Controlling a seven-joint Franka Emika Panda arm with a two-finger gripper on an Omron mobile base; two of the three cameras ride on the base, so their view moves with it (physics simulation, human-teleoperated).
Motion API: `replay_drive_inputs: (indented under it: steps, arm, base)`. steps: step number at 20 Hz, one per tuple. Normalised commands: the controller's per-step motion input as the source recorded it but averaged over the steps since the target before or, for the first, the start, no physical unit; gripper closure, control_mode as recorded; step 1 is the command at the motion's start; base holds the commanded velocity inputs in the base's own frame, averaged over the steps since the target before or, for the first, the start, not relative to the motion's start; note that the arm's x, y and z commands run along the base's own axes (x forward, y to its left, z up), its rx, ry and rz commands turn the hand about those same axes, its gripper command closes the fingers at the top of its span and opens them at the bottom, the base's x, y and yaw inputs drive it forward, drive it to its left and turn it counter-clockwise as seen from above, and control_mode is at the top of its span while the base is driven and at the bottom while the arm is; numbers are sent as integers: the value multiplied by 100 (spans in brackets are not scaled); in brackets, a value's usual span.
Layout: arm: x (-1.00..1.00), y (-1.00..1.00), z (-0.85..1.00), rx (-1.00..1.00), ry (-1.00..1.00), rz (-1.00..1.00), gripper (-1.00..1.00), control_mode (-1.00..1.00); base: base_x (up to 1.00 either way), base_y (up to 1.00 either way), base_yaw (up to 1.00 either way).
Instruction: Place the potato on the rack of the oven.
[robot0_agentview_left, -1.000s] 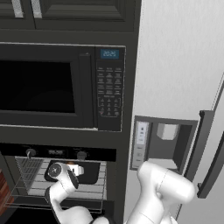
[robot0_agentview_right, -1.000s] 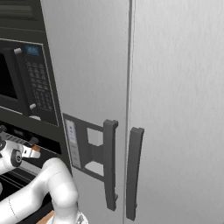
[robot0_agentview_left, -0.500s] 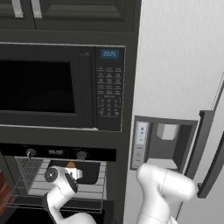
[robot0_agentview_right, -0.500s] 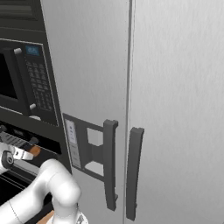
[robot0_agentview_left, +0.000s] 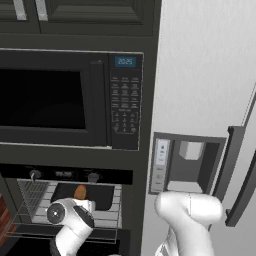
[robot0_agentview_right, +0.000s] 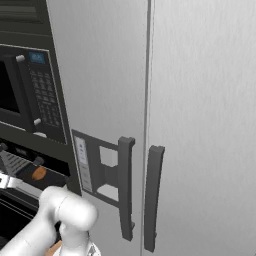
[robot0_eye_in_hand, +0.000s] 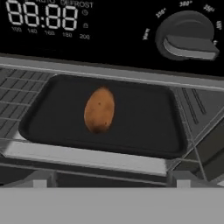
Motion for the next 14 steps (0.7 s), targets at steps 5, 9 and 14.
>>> replay_drive_inputs:
  steps: [5,9,14]
  arm:
    - [-97,0,82,16,0,-8,-100,-100]
    - [-97,-1,79,14,3,-11,-100,-100]
    - [-38,-17,39,2,26,-16,-100,-100]
  base:
    - [0,0,0]
    - [0,0,0]
    - [0,0,0]
